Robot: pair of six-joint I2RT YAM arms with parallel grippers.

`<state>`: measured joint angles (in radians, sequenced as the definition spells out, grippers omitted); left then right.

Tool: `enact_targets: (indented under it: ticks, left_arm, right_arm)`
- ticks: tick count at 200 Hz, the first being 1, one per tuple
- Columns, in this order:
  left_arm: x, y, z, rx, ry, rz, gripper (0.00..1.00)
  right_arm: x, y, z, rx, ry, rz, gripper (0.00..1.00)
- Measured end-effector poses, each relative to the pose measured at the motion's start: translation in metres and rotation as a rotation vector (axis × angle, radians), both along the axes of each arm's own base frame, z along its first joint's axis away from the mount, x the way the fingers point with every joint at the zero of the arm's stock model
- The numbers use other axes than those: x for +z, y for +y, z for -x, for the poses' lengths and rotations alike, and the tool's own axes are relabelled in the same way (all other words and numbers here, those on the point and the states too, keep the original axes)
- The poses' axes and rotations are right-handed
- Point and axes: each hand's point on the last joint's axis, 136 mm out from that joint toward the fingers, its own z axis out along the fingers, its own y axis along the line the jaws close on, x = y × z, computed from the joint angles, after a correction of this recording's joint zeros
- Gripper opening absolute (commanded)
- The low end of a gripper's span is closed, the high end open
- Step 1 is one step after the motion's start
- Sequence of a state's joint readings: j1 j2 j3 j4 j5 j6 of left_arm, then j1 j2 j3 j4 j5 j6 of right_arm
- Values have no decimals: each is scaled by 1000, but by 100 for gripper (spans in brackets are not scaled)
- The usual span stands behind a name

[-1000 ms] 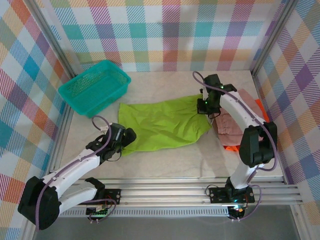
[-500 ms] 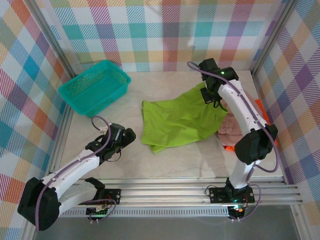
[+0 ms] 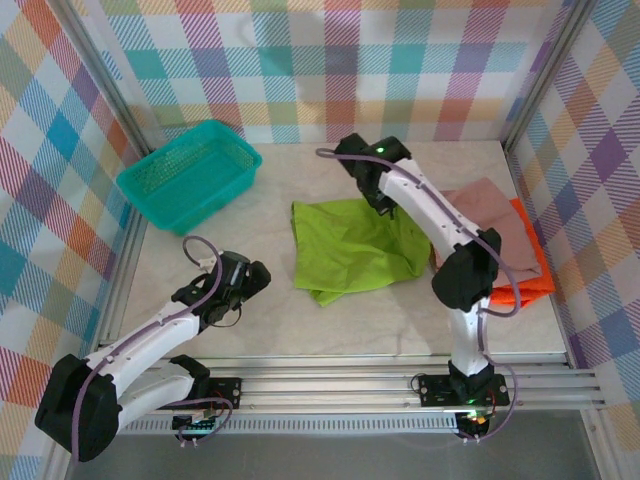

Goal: Fold and stack the shorts

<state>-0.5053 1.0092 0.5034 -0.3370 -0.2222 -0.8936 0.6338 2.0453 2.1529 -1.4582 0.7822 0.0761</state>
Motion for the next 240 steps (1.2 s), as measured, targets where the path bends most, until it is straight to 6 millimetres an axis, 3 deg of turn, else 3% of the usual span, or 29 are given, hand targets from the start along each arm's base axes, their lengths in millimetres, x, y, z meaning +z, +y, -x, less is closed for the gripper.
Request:
enact_targets:
  ticks: [58,92,198,229,240]
  left_arm:
    - [0,-13,-5,-27,-14,61,100]
    - [-5,-35,-11,-90,-9,142,93]
    - [-29,-103,-34,-251,86,250,63]
    - [-39,-117,-28,-288,120,236,43]
    - [-41,-119,-27,-294,128,231,31]
  right_arm:
    - [-16,61,-1,52,-2,12,0]
    - [-26,77,1,61,7,10,0]
    - [-29,74,-3,79,26,20,0]
    - [-29,71,-7,75,26,19,0]
    - [-29,70,-8,77,28,21,0]
